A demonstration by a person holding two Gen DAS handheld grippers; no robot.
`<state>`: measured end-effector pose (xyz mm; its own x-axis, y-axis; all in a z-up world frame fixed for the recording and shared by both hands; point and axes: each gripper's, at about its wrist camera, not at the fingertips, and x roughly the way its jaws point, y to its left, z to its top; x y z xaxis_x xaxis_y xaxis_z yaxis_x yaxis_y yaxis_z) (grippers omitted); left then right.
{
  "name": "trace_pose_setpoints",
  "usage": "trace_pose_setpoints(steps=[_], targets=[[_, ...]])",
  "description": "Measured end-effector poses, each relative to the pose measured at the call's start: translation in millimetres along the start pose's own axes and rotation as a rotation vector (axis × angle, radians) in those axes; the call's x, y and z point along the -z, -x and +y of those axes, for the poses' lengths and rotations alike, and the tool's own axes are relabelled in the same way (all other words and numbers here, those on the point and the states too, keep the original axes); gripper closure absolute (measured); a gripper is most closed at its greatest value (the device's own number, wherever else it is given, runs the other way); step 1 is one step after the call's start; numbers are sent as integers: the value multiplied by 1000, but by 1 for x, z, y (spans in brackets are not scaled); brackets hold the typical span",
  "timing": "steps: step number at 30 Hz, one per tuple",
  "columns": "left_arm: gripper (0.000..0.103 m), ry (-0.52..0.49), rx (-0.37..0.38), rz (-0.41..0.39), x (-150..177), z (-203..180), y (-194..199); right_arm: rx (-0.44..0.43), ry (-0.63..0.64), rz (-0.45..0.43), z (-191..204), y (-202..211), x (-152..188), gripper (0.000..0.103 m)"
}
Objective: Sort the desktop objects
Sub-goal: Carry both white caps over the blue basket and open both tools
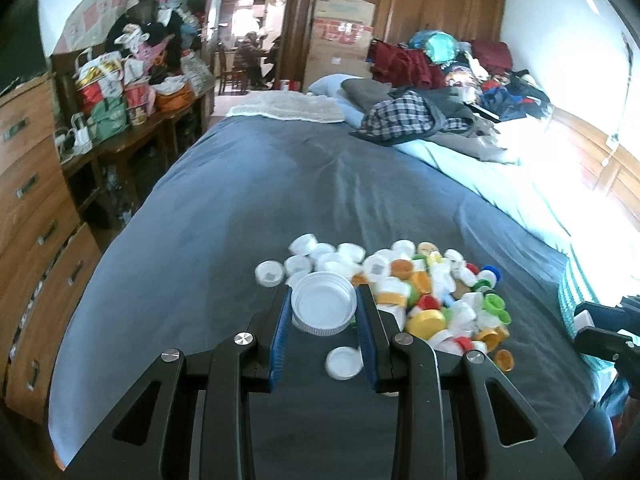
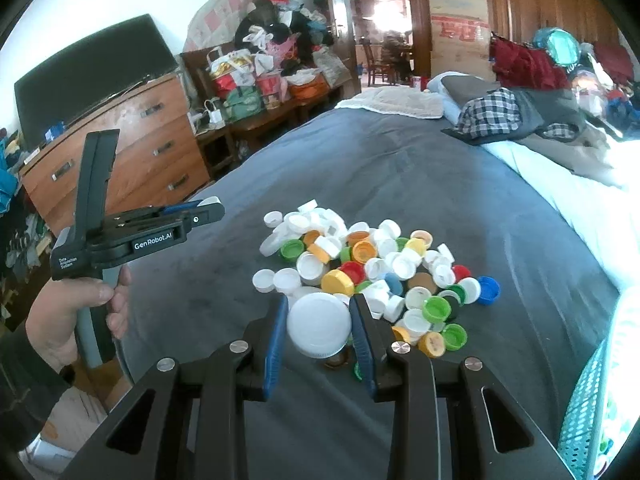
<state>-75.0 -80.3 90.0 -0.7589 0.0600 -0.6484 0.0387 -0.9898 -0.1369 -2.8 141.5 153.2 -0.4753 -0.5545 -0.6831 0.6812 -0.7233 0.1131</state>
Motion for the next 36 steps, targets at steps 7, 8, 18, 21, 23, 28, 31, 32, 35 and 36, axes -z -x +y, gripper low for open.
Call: trace_pose_setpoints(steps=[7, 8, 18, 21, 23, 28, 31, 32, 35, 36], targets=[[76, -48, 42, -4, -9, -43, 2, 28, -33, -25, -23, 24, 11, 69], [76, -54, 48, -4, -9, -48, 2, 33, -39, -27, -27, 27, 12, 69], [76, -160, 148, 18, -17, -137, -3, 107, -117, -75, -75, 72, 33, 69], [76, -204, 194, 25, -21, -174, -5, 139, -146, -91, -95, 88, 40, 69], [76, -230, 224, 27, -24, -200, -7, 165, -167, -101, -110, 100, 46, 69], [76, -293, 302, 33, -32, -264, -10, 236, -216, -122, -152, 131, 59, 69], [76, -335, 347, 42, -34, -302, -11, 281, -243, -133, -178, 150, 66, 69], [76, -358, 365, 48, -33, -319, -11, 294, -251, -135, -185, 155, 68, 69], [76, -407, 409, 71, -30, -355, -14, 328, -283, -137, -208, 169, 75, 69], [76, -420, 419, 78, -28, -365, -16, 337, -294, -138, -215, 173, 78, 69]])
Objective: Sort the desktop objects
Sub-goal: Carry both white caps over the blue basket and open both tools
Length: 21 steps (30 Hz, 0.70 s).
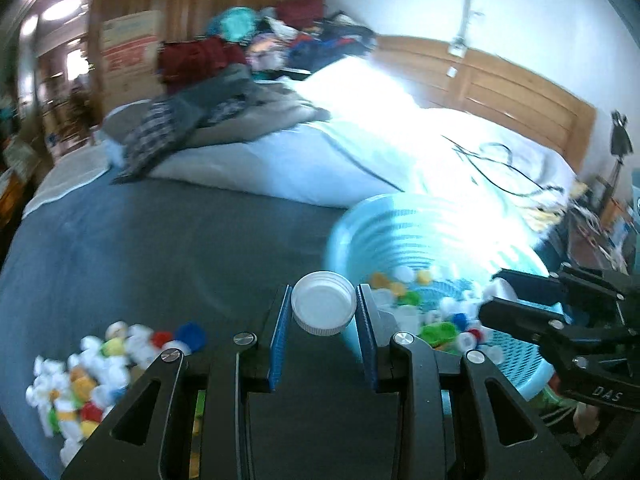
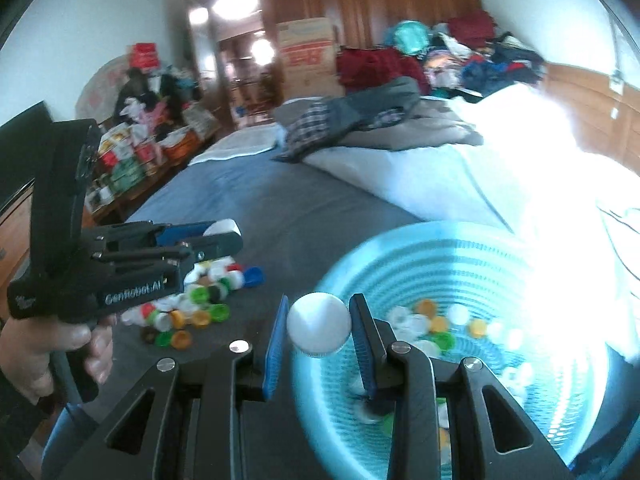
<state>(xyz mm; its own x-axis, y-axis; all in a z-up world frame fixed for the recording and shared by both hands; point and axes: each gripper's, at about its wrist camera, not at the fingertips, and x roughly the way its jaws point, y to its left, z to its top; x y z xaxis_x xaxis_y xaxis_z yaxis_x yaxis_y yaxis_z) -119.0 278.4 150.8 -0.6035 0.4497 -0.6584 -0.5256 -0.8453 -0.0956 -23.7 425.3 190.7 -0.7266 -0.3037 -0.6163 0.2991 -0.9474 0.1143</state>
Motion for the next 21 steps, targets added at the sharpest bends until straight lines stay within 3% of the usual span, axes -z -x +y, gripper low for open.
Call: trace_pose_setpoints(steps=[8, 18, 19, 20, 21], targets=[[76, -84, 73, 64, -15, -64, -40, 52, -77, 19, -60, 3, 11, 69], [75, -107, 91, 103, -19, -80, -66, 74, -106, 40, -84, -2, 18, 68], [67, -105, 92, 110, -19, -78, -67, 79, -107, 43, -84, -4, 18, 66], [57, -103, 83, 109, -18, -77, -67, 90, -111, 39, -85, -4, 18, 51], [54, -101, 72, 99, -17, -74, -64, 101, -115, 28, -84, -2, 19, 43]])
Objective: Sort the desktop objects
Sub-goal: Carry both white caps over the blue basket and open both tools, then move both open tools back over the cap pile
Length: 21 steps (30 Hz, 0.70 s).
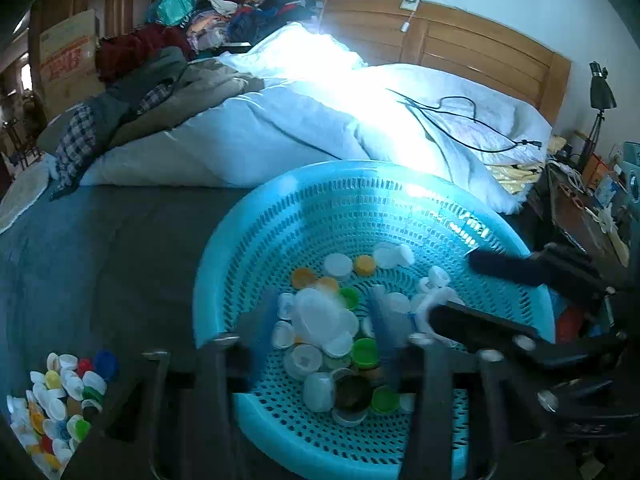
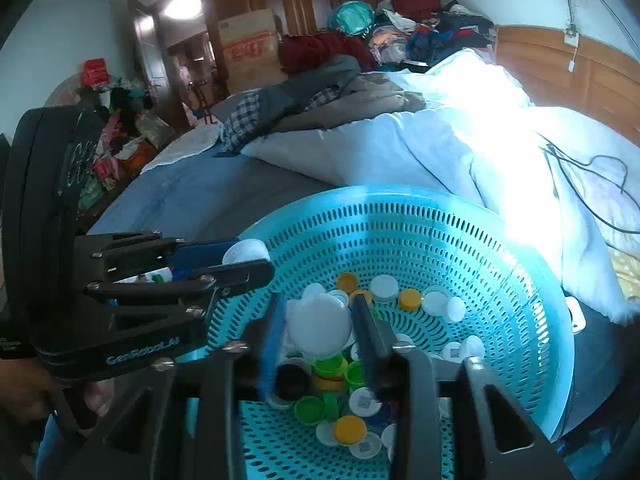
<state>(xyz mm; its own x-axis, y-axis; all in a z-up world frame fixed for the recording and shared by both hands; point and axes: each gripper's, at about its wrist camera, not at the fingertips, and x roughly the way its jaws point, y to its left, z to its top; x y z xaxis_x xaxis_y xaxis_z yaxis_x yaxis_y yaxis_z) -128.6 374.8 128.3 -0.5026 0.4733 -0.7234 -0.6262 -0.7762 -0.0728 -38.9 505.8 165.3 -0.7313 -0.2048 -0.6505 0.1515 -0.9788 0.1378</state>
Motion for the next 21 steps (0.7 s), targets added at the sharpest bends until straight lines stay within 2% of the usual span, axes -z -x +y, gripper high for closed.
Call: trace_pose_setpoints(steps=[1, 4, 7, 8, 10, 16, 19, 21], targets=[[53, 1, -6, -12, 1, 2, 3, 3, -5, -12, 0, 2, 1, 34], [51, 28, -19, -45, 9, 17, 23, 4, -5, -31, 4, 8, 1, 34], [40, 63, -52, -77, 26, 44, 45, -22, 10, -49, 18, 17, 7, 33], [35, 75, -74, -91, 38, 58, 58, -31, 25, -55, 25, 20, 9, 29], [32, 109, -113, -91, 55, 79, 72, -51, 68, -58, 44, 25, 17, 23], [30, 246, -315, -83, 152, 164, 130, -129, 238, -15, 113, 36, 66, 13], [30, 375, -424, -24, 212, 211, 147, -152, 325, 34, 144, 31, 99, 7], [30, 476, -491, -1, 253, 240, 156, -176, 334, 83, 155, 24, 116, 7]])
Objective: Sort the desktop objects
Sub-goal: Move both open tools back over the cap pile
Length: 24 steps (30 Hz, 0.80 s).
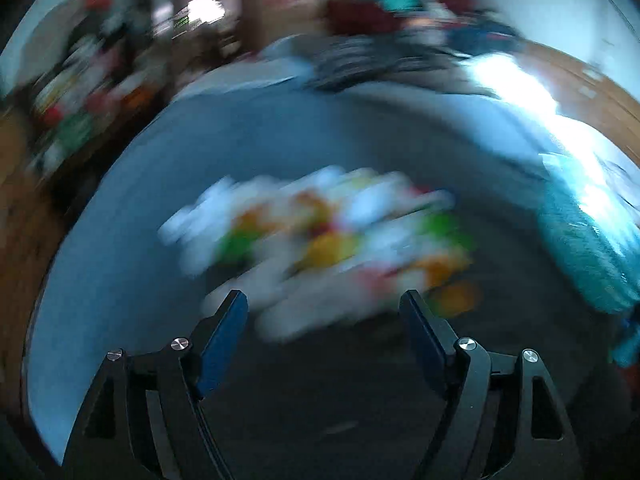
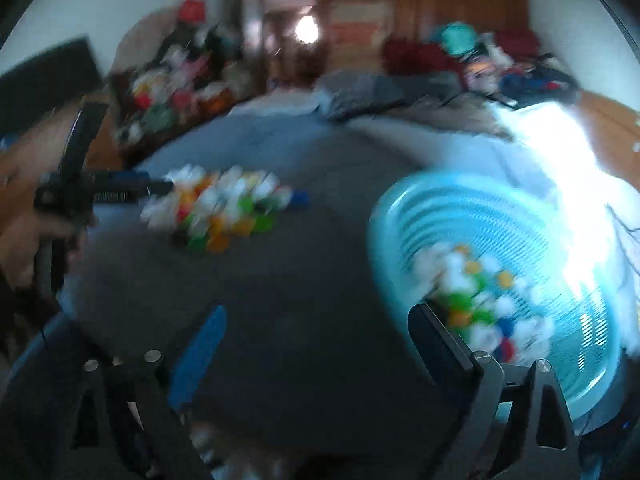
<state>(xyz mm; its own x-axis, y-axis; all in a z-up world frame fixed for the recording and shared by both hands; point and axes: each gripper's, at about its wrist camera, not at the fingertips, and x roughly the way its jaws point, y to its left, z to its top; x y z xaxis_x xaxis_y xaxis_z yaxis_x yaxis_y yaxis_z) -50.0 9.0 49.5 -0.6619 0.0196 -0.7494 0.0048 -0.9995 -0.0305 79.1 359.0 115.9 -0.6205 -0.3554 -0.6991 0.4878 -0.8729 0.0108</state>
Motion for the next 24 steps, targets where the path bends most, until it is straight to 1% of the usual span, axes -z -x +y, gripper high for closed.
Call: trace_pose_setpoints(steps=[2, 5, 6, 7, 9, 11, 13, 15, 17, 24], targets=[[30, 90, -67, 38, 21, 39, -13, -29, -22, 53, 8, -12, 11, 7], [30, 206, -101, 63, 48, 77, -27, -90, -105, 123, 10, -27, 21, 7], [30, 226, -102, 60, 52, 86, -29, -95, -112, 137, 12, -29, 25, 7], [28, 237, -91, 31, 57, 90, -30, -90, -105, 151, 16, -31, 28, 7], [21, 216, -92, 6, 60, 86, -30, -85, -91, 167, 23, -33, 31, 7], [11, 183, -93, -1, 61, 76, -33, -82, -74, 179, 31, -32, 32, 7], [7, 169, -86, -1, 64, 74, -32, -74, -60, 189, 39, -30, 33, 7], [2, 173, -69, 23, 62, 76, -34, -72, -60, 195, 42, -27, 32, 7], [2, 159, -79, 52, 57, 79, -38, -62, -56, 190, 43, -19, 30, 7], [1, 143, -97, 75, 54, 77, -38, -25, -38, 150, 48, 3, 16, 6]])
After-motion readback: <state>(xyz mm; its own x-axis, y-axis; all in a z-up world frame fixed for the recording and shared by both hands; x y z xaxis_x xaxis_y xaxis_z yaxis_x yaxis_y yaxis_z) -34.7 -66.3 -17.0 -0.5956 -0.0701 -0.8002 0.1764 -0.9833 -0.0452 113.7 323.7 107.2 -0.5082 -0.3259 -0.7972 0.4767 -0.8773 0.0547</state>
